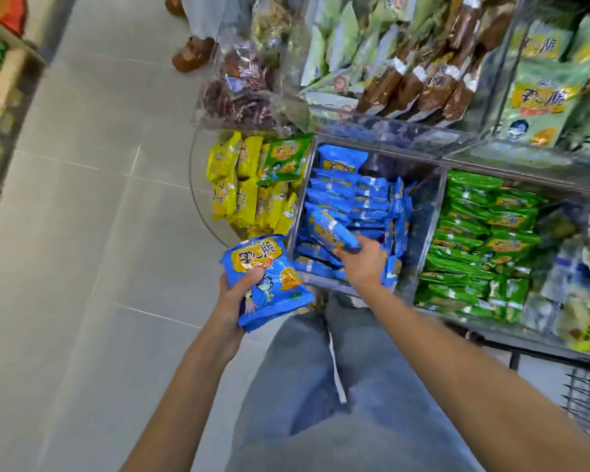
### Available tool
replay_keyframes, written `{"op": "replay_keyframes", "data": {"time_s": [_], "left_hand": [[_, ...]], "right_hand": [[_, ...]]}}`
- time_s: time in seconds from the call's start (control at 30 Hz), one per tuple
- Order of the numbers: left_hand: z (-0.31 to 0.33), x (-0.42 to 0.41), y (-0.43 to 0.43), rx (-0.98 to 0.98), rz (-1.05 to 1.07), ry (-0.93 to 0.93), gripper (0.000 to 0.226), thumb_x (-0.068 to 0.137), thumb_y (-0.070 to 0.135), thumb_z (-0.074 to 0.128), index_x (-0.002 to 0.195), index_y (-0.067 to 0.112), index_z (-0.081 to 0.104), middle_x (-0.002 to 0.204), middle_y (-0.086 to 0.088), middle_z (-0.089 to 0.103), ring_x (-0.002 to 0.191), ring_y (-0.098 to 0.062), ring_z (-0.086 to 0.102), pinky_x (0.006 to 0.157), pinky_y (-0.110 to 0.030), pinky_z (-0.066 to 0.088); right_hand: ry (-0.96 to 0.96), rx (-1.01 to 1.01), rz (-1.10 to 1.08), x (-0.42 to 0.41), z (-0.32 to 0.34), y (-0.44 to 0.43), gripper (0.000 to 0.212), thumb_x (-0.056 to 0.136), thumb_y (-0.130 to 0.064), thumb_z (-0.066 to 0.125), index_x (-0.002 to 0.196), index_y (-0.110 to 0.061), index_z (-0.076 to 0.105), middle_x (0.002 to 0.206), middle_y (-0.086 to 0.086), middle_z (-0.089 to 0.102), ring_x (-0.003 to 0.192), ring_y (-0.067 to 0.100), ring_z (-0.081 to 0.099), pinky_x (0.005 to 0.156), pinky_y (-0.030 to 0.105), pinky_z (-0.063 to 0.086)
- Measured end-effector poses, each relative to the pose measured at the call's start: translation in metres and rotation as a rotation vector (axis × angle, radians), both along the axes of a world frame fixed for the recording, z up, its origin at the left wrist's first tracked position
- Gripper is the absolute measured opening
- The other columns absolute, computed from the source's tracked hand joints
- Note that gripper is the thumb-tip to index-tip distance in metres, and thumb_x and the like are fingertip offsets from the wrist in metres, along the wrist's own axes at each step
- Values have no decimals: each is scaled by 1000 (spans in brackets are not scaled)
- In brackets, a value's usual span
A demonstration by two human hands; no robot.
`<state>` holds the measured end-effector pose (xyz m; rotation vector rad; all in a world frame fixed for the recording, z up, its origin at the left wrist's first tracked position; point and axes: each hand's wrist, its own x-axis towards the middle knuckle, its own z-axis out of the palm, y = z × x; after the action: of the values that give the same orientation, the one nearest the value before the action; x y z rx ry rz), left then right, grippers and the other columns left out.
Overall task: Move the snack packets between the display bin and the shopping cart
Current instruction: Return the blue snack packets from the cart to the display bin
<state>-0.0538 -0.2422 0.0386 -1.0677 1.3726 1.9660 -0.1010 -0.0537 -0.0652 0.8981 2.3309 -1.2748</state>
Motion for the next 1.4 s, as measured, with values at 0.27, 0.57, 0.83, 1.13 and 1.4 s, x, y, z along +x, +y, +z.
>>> {"op": "replay_keyframes", "data": {"time_s": [0.27, 0.57, 0.83, 1.13, 1.4], "left_hand": [[-24, 3, 8, 24, 46, -57, 74, 72, 30, 62, 140, 13, 39, 130, -14, 59, 113, -33, 60, 87, -40, 55], [-29, -11, 22, -72, 22, -29, 85, 63, 15, 79, 136, 8, 35, 129, -17, 58, 109, -35, 62, 85, -43, 56], [-23, -14, 25, -119, -40, 44, 86, 70, 52, 60, 138, 6, 33, 132, -21, 54, 113, -39, 58, 94, -53, 48], [-31, 4, 6, -66, 94, 13, 58, 82, 14, 60, 136, 6, 42, 127, -22, 59, 102, -37, 62, 84, -44, 54], [-43, 27, -16, -91, 171, -53, 72, 69, 29, 67, 135, 14, 42, 124, -14, 63, 108, -36, 62, 81, -39, 57]], "right_hand": [[-72, 364, 274, -10, -38, -8, 42, 82, -48, 65, 84, -8, 55, 70, 16, 60, 72, 36, 61, 51, 35, 36], [-246, -468, 94, 0, 28, -9, 39, 87, -46, 58, 90, -9, 67, 80, 0, 67, 64, 12, 61, 62, 26, 54], [-179, -575, 323, 5, 69, -4, 36, 72, -27, 79, 103, -15, 64, 104, -1, 66, 94, 7, 60, 78, 20, 45], [-156, -985, -164, 2, 43, 24, 25, 76, 7, 63, 91, -13, 63, 79, -6, 73, 74, 10, 67, 69, 21, 51], [141, 30, 62, 19, -31, -6, 30, 64, -22, 84, 84, -7, 69, 71, -1, 48, 64, 19, 46, 62, 27, 35]]}}
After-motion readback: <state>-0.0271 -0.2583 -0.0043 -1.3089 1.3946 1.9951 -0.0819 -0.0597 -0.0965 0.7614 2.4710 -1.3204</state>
